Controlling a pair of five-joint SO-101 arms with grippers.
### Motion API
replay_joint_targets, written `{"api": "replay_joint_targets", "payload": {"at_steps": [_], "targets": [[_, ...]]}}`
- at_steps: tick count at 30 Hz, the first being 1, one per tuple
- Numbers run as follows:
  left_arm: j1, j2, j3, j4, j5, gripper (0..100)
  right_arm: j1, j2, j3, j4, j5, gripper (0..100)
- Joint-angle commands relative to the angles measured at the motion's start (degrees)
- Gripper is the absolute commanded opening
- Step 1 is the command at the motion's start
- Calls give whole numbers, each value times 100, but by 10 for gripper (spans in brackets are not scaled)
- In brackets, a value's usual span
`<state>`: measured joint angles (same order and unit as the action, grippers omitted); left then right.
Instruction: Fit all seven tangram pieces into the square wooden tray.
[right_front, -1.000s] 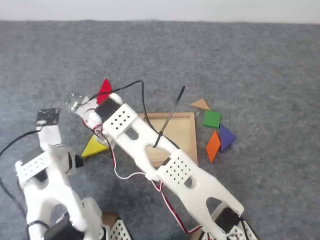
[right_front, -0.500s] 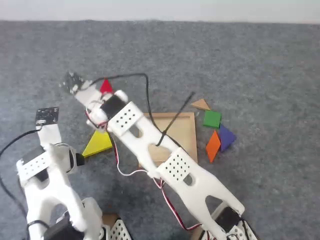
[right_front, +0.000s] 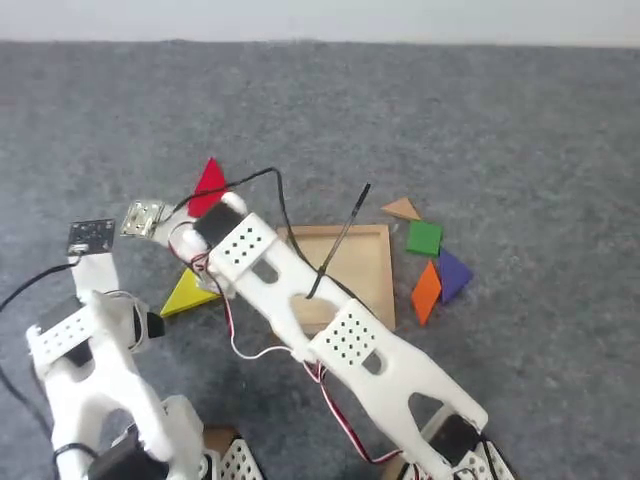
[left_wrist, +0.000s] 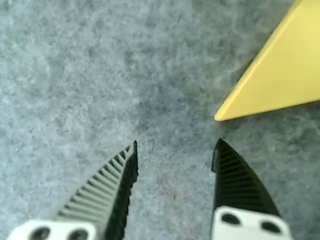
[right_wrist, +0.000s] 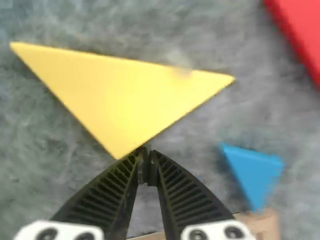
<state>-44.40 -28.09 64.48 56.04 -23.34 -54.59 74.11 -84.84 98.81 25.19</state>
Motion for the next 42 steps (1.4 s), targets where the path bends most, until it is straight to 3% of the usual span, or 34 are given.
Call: {"api": "replay_joint_targets", "payload": {"at_steps": [1, 10, 13, 22, 30, 35, 40, 42], "targets": [[-44, -158, 22, 79, -62, 231, 163, -655, -1020, -435, 123, 16], [-44, -167, 31, 53, -53, 231, 154, -57, -325, -2756, -695, 17], [-44, -167, 31, 53, -62, 231, 198, 92, 62, -2413, -695, 17], [-9, -167, 31, -62, -62, 231, 119, -171, -510, 374, 9, 18], [237, -202, 22, -62, -62, 231, 22, -488, -563, 444, -237, 17], [404, -211, 22, -26, -53, 235, 497, -1631, -387, 453, -747, 16], [413, -220, -13, -9, -185, 237, 699, -2949, 1503, 453, -932, 16], [519, -220, -22, -114, -738, 250, 708, -3503, 2479, 444, -941, 16]]}}
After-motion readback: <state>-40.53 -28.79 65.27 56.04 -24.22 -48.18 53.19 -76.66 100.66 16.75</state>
